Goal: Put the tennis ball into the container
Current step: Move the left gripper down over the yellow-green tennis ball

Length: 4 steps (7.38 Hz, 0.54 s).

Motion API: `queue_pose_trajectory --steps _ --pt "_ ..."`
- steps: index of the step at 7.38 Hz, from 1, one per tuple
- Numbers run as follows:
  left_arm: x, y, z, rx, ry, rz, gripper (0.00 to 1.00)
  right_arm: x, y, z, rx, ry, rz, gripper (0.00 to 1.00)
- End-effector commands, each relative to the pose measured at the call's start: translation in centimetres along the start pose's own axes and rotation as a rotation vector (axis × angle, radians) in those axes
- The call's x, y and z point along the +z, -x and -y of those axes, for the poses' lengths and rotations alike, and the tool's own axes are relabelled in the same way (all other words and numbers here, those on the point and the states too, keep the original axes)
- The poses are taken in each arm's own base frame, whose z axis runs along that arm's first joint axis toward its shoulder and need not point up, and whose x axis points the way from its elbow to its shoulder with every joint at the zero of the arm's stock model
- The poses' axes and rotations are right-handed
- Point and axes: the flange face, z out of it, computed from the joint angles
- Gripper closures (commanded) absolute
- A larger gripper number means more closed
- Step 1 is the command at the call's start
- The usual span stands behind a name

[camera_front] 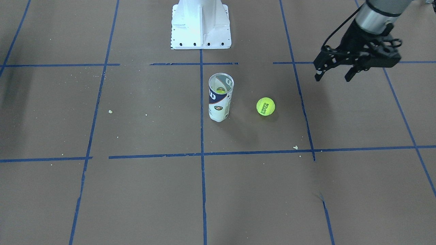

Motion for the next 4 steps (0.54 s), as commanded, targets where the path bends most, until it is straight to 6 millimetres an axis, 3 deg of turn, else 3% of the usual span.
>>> queue_pose_trajectory --steps 1,3,4 --pt "5.3 -4.4 -0.4 0.014 0.07 0.026 0.0 0.0 0.0 0.0 0.0 0.0 0.0 0.0" --pt "9.1 -5.8 -1.9 -0.027 0.068 0.015 0.0 0.0 0.0 0.0 0.0 0.0 0.0 0.0" --pt "11.9 -5.9 -2.3 -0.04 0.056 0.015 0.0 0.0 0.0 0.0 0.0 0.0 0.0 0.0"
